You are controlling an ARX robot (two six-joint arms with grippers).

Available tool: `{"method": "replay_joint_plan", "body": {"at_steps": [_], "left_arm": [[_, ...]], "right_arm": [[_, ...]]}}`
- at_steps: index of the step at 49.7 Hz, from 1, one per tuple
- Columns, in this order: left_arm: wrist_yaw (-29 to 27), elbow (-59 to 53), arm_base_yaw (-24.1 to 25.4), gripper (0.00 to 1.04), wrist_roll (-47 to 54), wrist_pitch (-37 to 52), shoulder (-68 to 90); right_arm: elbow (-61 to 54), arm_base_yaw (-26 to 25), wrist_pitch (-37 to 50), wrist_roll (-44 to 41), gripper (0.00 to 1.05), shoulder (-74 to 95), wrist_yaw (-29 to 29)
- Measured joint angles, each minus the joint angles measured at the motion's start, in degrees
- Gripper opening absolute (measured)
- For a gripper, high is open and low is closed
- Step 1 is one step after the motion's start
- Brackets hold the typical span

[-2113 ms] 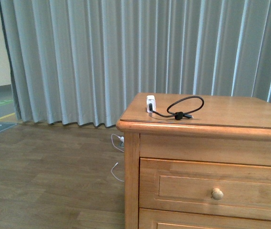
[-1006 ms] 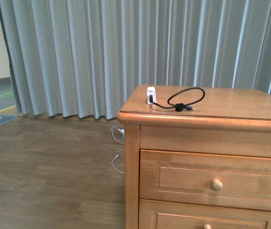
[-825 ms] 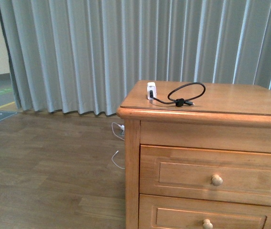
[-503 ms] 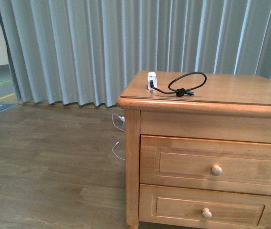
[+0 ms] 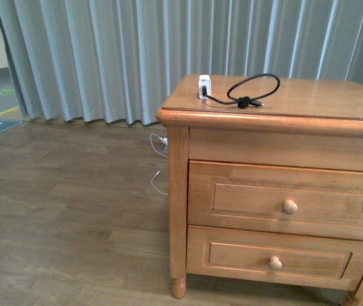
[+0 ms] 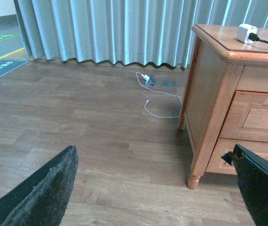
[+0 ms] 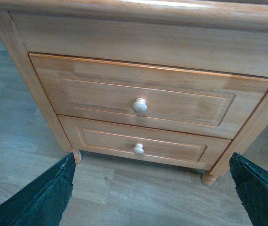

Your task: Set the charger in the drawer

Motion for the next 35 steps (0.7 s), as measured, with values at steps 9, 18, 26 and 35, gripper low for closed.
{"method": "replay_joint_plan", "body": {"at_steps": [9,18,26,35], "left_arm": [[0.0,0.0,0.0,0.99,0.0,0.0,0.0],[0.0,0.0,0.0,0.99,0.0,0.0,0.0],[0.0,0.0,0.0,0.99,0.0,0.0,0.0],[0.0,0.0,0.0,0.99,0.0,0.0,0.0]], "right_arm": [[8.9,2.3,5.5,-0.1,0.97,16.4,1.5],[16.7,3.0,11.0,-1.0,0.97,30.9,3.0],[24.2,1.7,13.6,-1.7,0.97,41.7,3.8],[34.5,-0.5,13.9,-1.0,0.97,53.0,3.9]]}}
